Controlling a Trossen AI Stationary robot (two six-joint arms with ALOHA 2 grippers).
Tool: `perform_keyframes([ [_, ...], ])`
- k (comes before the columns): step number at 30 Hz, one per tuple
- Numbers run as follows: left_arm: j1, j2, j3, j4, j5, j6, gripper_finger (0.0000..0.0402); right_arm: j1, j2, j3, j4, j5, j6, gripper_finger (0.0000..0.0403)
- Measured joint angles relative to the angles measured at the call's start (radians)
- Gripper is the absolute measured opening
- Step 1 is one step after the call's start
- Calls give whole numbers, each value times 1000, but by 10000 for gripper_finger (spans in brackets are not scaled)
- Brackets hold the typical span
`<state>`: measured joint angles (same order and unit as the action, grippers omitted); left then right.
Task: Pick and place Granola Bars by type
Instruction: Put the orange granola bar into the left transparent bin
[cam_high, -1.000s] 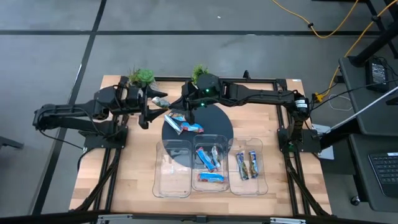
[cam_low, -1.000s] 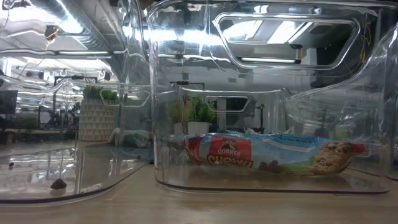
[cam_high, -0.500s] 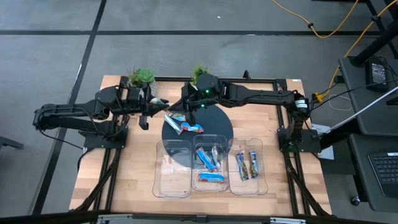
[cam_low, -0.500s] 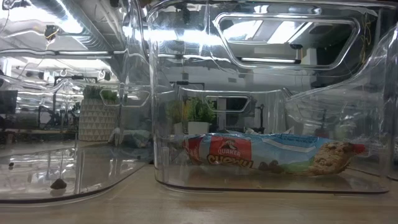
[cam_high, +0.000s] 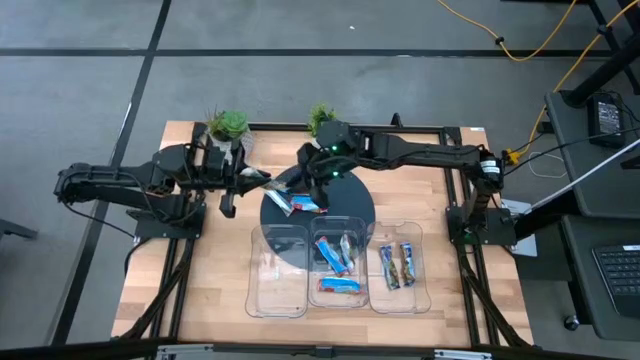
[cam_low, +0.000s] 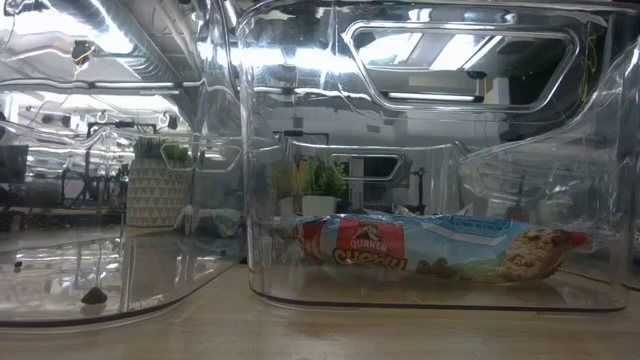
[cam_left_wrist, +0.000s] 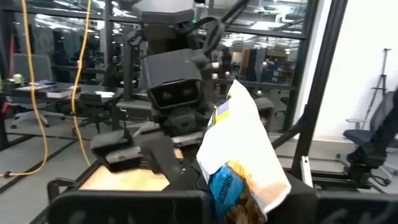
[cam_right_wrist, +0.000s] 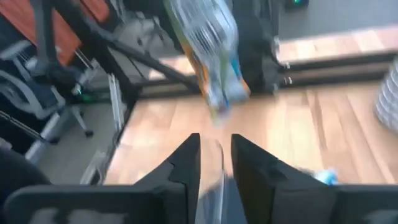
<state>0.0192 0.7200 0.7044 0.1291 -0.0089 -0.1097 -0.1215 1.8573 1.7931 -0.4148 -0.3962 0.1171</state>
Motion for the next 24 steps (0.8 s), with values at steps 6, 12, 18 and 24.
perform_keyframes([
  [6, -60, 0, 0, -5, -26, -13, 22, 25, -88, 0, -224, 182, -77, 103],
  [12, -110, 3, 0, -77, -39, -40, 21, 55, -168, 0, -340, 251, -100, 103],
  [18, -145, 14, 1, -95, -58, -53, 21, 87, -261, -32, -383, 298, -117, 103],
  [24, -188, 67, 81, -273, -151, -82, 21, 103, -510, -384, -142, 363, -62, 103],
])
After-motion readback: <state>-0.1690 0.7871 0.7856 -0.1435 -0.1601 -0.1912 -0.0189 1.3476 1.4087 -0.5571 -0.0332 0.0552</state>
